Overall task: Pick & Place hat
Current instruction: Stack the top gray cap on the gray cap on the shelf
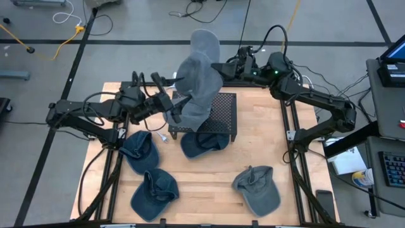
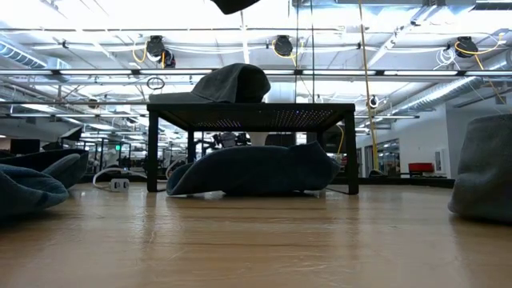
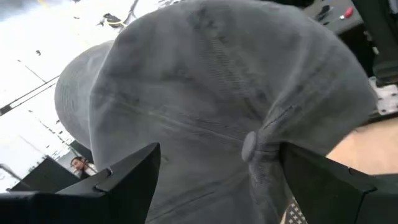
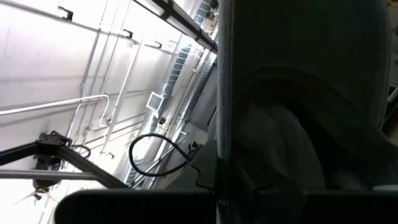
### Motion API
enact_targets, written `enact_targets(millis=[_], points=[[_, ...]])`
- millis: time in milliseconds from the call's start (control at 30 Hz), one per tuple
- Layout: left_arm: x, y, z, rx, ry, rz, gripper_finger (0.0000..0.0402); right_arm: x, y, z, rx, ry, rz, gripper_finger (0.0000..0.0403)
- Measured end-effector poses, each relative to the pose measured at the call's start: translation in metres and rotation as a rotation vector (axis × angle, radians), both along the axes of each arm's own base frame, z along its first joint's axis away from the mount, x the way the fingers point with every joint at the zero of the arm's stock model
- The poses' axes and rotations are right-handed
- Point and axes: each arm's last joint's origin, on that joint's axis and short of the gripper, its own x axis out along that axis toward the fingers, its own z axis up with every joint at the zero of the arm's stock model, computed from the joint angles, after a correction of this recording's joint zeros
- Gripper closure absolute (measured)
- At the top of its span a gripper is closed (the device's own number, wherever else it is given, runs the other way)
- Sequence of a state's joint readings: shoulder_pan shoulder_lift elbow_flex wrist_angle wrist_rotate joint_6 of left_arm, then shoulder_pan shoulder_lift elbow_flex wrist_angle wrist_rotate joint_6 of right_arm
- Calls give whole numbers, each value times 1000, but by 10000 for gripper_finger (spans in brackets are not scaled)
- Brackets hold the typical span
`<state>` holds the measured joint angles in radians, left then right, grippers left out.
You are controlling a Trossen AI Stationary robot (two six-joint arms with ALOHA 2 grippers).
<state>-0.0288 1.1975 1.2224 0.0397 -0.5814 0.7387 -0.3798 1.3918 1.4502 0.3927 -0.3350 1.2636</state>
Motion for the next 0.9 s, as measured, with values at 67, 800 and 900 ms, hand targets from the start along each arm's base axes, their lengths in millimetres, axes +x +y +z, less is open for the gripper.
enact_targets(millis=[67, 800, 900], points=[[1, 0, 2, 5, -21, 6, 80, 1, 1, 0, 5, -2, -9, 397], [4, -4, -5, -79, 1, -151, 153, 16, 9, -6, 30, -29, 40, 397], [4, -4, -7, -94, 13, -167, 163, 17, 9, -6, 33, -38, 40, 397]])
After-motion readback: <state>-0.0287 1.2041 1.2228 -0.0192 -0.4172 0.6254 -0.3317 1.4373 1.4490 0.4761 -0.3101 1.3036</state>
